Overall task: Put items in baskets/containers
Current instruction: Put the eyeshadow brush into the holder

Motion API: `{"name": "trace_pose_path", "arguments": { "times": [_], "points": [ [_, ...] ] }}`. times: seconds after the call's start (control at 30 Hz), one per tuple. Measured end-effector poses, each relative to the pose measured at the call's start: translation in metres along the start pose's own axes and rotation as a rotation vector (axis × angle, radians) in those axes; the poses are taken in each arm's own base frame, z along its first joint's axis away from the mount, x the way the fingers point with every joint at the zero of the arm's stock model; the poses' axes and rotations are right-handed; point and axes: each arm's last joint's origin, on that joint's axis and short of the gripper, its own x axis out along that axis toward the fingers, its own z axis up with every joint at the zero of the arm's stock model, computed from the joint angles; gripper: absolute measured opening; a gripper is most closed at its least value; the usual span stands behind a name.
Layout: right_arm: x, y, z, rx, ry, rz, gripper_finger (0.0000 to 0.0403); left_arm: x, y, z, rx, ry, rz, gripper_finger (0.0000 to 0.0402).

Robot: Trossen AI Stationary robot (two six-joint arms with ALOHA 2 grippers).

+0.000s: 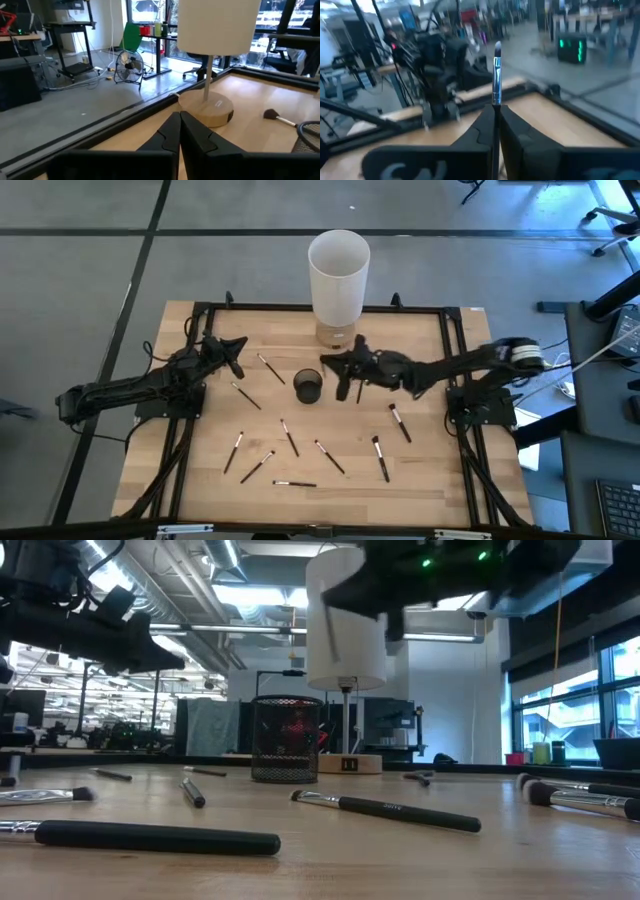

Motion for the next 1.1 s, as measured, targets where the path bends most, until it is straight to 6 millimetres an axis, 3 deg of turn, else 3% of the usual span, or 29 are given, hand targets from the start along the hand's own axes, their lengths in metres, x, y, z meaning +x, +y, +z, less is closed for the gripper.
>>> {"name": "trace_pose_path", "arguments": {
  "times": [0.33,0.6,0.93,1.1],
  "points": [
    [0.059,0.008,-0.051,-0.063,0.064,-0.018,0.0017,0.0,0.001,-0.002,0.088,0.018,0.034,0.0004],
    [0.08,0.015,-0.06,-0.084,0.225,-0.043,0.0044,0.0,0.001,-0.004,0.106,0.034,0.039,0.0009],
    [0.072,0.019,-0.047,-0.063,0.305,-0.055,0.0087,0.0,0.001,-0.009,0.206,0.09,-0.003,0.0084],
    [0.059,0.02,-0.017,-0.085,0.312,-0.051,0.0089,0.0,-0.004,-0.012,0.389,0.101,-0.159,0.0122]
  ]
}}
